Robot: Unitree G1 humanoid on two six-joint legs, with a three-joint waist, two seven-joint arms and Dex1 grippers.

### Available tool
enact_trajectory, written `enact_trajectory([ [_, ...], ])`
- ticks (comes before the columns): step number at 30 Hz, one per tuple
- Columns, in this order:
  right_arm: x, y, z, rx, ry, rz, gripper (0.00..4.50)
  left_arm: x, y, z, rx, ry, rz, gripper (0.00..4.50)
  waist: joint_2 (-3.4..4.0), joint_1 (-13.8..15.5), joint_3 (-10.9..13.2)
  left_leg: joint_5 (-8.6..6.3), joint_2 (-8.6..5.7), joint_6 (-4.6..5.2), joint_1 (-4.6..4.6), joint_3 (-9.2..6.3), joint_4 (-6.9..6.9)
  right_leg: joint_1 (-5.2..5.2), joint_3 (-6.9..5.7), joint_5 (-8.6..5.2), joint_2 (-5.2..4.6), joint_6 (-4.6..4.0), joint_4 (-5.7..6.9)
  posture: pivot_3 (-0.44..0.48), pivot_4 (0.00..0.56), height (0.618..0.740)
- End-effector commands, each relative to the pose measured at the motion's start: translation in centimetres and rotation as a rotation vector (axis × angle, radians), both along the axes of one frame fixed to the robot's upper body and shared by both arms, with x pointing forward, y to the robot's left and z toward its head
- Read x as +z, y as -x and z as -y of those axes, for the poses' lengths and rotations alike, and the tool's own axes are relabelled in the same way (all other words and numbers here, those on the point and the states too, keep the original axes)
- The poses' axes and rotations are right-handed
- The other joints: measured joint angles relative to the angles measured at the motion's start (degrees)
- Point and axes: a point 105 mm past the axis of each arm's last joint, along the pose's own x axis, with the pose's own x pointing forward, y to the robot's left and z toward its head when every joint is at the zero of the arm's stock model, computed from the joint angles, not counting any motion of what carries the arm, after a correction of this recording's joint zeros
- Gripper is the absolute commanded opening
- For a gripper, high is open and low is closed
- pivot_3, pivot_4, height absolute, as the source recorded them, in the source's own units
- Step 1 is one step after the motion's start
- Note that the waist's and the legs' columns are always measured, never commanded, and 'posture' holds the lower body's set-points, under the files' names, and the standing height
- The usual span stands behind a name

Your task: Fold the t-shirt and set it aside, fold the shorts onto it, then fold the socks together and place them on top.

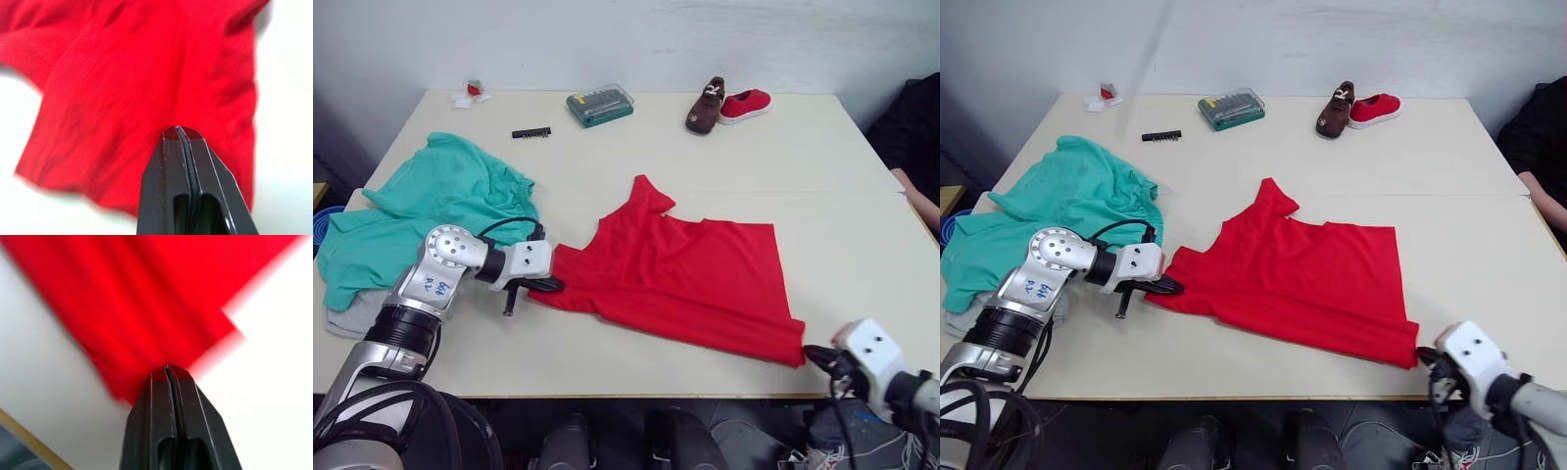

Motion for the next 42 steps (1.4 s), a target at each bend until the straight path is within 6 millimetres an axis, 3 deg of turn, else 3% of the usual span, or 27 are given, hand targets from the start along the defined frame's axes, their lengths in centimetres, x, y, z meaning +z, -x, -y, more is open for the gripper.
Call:
enact_trajectory([
  [1,3.7,-0.2,-2.0,0.154,-0.028,0.146,0.02,1.6,-0.2,0.0,0.009,0.052,0.026,0.0,0.03,-0.2,0.0,0.01,0.0,-0.01,0.0,0.0,-0.05,-0.02,0.0,-0.01,0.01,-0.01,0.0,0.0,0.15,0.74],
  [3,4.8,-0.2,-3.0,0.214,-0.034,0.194,0.02,2.7,0.1,0.5,0.003,0.118,0.019,0.0,0.14,-0.5,0.1,0.04,0.03,-0.07,0.0,0.0,-0.09,-0.06,0.0,-0.01,0.05,-0.02,0.04,0.0,0.15,0.74],
  [6,4.6,0.7,-3.8,0.335,0.077,0.165,0.35,4.1,2.3,0.0,-0.04,0.141,-0.025,0.57,0.11,-0.7,0.2,0.2,0.11,-0.38,-0.03,0.0,-0.1,-0.12,0.0,-0.02,0.16,-0.03,0.07,0.0,0.15,0.74],
  [8,3.9,1.2,-4.0,0.368,0.11,0.143,0.84,4.1,3.2,-0.5,-0.047,0.108,-0.038,1.14,0.11,-0.7,0.2,0.24,0.11,-0.52,0.0,0.0,-0.19,-0.12,0.0,-0.08,0.18,-0.03,0.06,0.0,0.15,0.74],
  [11,2.8,1.9,-4.6,0.4,0.121,0.125,1.91,3.6,4.1,-1.5,-0.047,0.045,-0.056,2.12,0.14,-0.4,0.2,0.24,0.1,-0.55,0.01,0.0,-0.17,-0.12,0.0,-0.15,0.19,-0.01,0.06,0.0,0.15,0.74],
  [15,1.7,1.8,-5.5,0.415,0.131,0.134,3.19,2.6,4.3,-2.0,-0.074,-0.038,-0.023,3.3,0.14,-0.3,0.2,0.22,0.08,-0.49,0.0,0.0,-0.14,-0.1,0.03,-0.14,0.15,-0.03,0.06,0.0,0.15,0.74],
  [18,1.1,1.1,-5.6,0.411,0.162,0.141,3.23,1.8,3.8,-1.5,-0.095,-0.064,0.025,4.24,0.14,-0.3,0.2,0.22,0.06,-0.41,-0.01,-0.01,-0.14,-0.1,0.04,-0.08,0.11,-0.12,0.03,0.0,0.15,0.74],
  [25,-0.7,0.1,-5.2,0.401,0.222,0.108,3.23,0.8,2.4,-1.1,-0.1,-0.094,0.109,4.24,0.15,-0.3,0.2,0.23,0.08,-0.44,-0.01,-0.01,-0.18,-0.15,0.02,-0.07,0.14,-0.16,0.06,0.0,0.15,0.74],
  [29,-1.5,-0.2,-4.6,0.389,0.252,0.077,2.31,0.0,2.3,-1.5,-0.113,-0.135,0.104,3.34,0.11,-0.4,0.2,0.24,0.09,-0.43,0.05,0.01,-0.1,-0.08,0.02,-0.06,0.15,-0.13,0.08,0.0,0.15,0.74],
  [32,-1.6,-0.5,-4.3,0.387,0.269,0.079,1.17,-0.4,2.2,-1.8,-0.115,-0.16,0.104,2.31,0.06,-0.4,0.1,0.16,0.09,-0.17,0.1,0.01,-0.08,0.0,0.02,0.02,0.13,-0.16,0.07,0.0,0.15,0.74],
  [36,-1.2,-0.8,-4.1,0.381,0.264,0.088,0.0,-0.7,2.2,-2.0,-0.113,-0.167,0.096,1.14,0.08,-0.3,0.1,0.21,0.08,-0.12,0.12,0.01,-0.08,0.0,0.02,0.07,0.1,-0.22,0.06,0.0,0.15,0.74],
  [39,-1.0,-0.8,-4.0,0.403,0.272,0.089,0.0,-0.8,2.4,-2.1,-0.102,-0.152,0.068,0.14,0.08,-0.3,0.1,0.23,0.08,-0.11,0.11,0.01,-0.09,0.0,0.02,0.07,0.11,-0.23,0.07,0.0,0.15,0.74],
  [42,-0.6,-0.8,-3.4,0.542,0.38,0.085,0.0,-1.1,4.2,-2.6,-0.109,-0.143,-0.021,0.03,0.11,-0.4,0.1,0.23,0.07,-0.11,0.1,0.02,-0.08,-0.01,0.02,0.08,0.09,-0.21,0.07,0.0,0.15,0.74],
])
